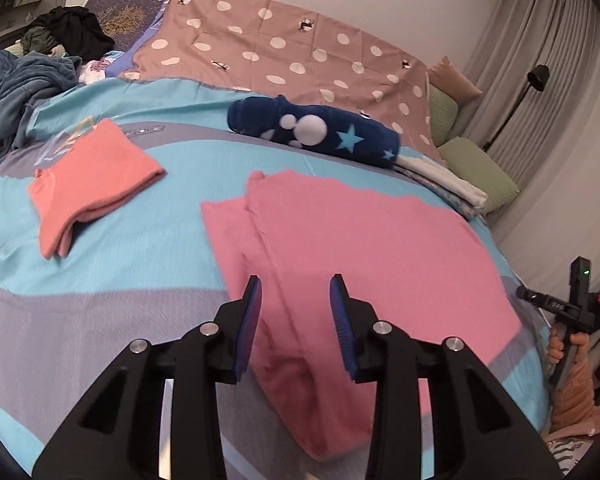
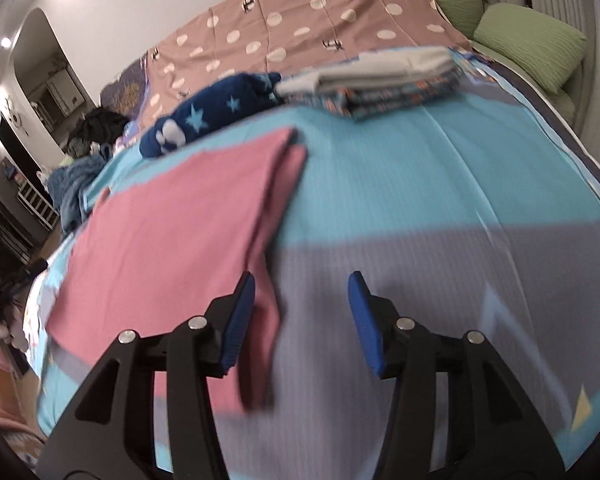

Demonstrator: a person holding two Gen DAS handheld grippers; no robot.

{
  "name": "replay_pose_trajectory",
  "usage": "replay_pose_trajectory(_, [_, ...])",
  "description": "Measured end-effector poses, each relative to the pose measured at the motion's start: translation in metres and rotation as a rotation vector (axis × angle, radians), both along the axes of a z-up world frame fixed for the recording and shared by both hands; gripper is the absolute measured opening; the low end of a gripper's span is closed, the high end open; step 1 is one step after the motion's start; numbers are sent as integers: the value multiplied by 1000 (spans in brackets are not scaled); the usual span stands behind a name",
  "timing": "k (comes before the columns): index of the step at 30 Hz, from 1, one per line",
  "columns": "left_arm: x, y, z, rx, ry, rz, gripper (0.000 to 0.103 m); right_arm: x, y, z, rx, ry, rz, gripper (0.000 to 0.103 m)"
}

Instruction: Fold small clothes

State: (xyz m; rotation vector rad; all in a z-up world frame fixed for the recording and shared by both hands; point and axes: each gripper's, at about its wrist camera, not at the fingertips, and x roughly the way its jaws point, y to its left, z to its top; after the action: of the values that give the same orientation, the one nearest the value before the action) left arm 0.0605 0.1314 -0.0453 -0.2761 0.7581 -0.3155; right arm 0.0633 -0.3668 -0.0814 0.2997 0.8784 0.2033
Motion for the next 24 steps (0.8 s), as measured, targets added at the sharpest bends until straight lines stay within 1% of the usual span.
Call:
replay_pose_trajectory(3, [-11, -29, 7, -4, -4, -78, 36, -17, -5, -6, 35, 21, -6, 50])
replay_pose_trajectory(6, [-15, -83, 13, -5, -9, -231, 36, -27, -11, -5, 77, 13, -26, 50])
replay_pose_trajectory(7, [-17, -115, 14, 4, -11, -315, 36, -28, -12, -5, 86, 10, -30, 50])
replay_pose_trajectory(9, [-20, -158, 12, 31, -11, -415, 36, -29, -16, -2, 98, -1, -28, 50])
replay_pose_trajectory(10, [-21, -187, 9, 54, -9, -470, 38, -30, -17, 0, 97, -8, -24, 50])
replay_pose_trajectory(12, [-23, -239, 0, 88, 5, -551, 41, -29, -19, 3, 84, -18, -21, 50])
replay_pose_trajectory(14, [-25, -278, -9, 109, 19, -617, 41, -29, -24, 4, 71, -17, -27, 50])
replay_pose_trajectory(16, [-30, -312, -15, 136, 14, -673, 41, -29, -32, 2, 82, -8, -38, 49])
replay_pose_trajectory(17, [-31, -324, -18, 154, 12, -687, 41, -29, -36, 1, 92, -6, -39, 47])
replay_pose_trajectory(19, [-35, -346, -25, 193, 13, -718, 41, -31, -45, -1, 106, -2, -39, 47])
replay_pose_trajectory(22, [-38, -365, -36, 280, 17, -737, 42, -34, -53, -4, 119, -10, -28, 47])
replay_pose_trajectory(24, [-39, -369, -40, 316, 20, -743, 44, -35, -56, -5, 177, -20, 24, 47])
